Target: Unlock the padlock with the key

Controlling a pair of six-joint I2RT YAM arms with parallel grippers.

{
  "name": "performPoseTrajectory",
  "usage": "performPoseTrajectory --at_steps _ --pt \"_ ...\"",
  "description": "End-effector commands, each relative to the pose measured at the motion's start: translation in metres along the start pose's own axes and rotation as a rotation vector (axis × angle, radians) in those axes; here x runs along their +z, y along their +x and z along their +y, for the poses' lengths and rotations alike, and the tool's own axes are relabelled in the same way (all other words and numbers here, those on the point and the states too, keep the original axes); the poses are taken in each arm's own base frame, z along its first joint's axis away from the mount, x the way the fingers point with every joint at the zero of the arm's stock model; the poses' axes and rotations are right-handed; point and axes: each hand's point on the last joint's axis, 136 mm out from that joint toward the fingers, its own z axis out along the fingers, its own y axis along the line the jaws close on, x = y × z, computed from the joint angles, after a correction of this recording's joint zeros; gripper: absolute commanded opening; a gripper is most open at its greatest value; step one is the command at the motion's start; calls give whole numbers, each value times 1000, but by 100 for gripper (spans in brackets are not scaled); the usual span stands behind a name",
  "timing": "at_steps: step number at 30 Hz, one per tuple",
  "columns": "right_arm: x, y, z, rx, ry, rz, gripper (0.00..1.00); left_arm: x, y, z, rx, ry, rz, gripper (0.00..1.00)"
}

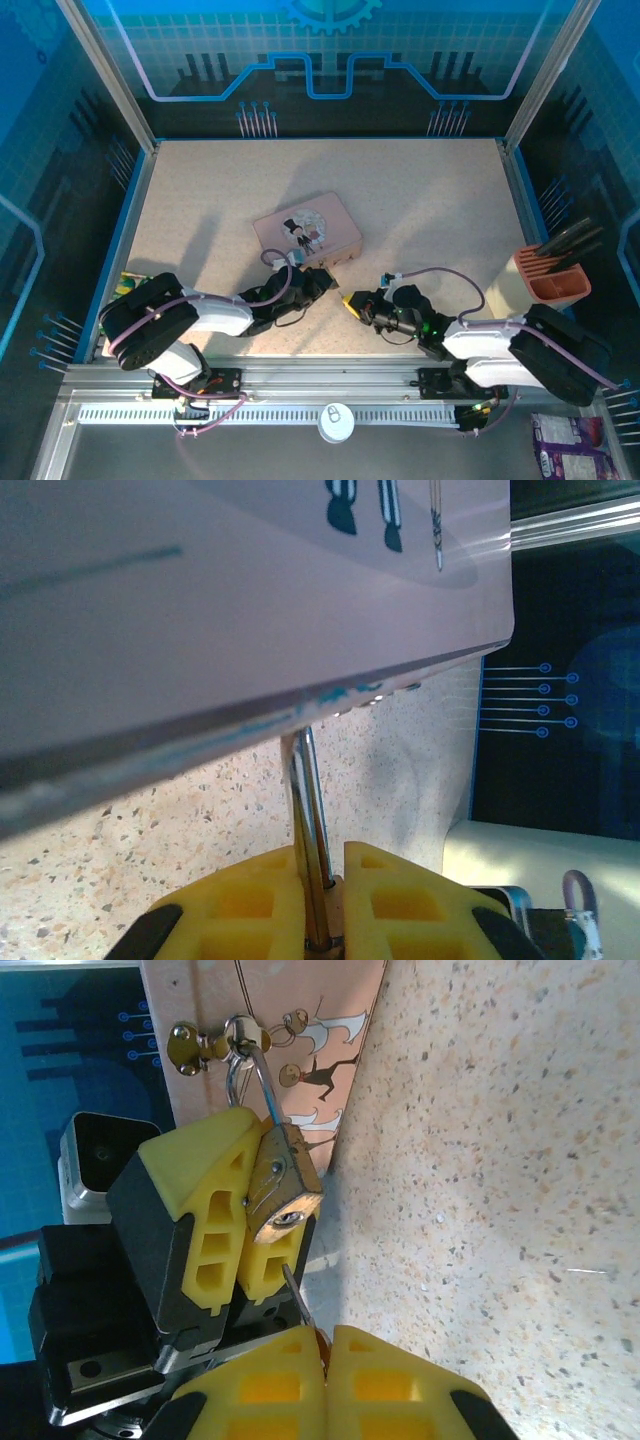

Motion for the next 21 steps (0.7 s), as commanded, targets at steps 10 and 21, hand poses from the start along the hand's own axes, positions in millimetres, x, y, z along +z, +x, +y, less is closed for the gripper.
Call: performPoseTrajectory --at_steps 10,21 --pt "5 1 6 77 -120 -27 0 -4 0 -46 -74 195 -15 7" --pt "8 -2 -8 153 -109 -46 0 -7 2 -40 -61 189 -45 7"
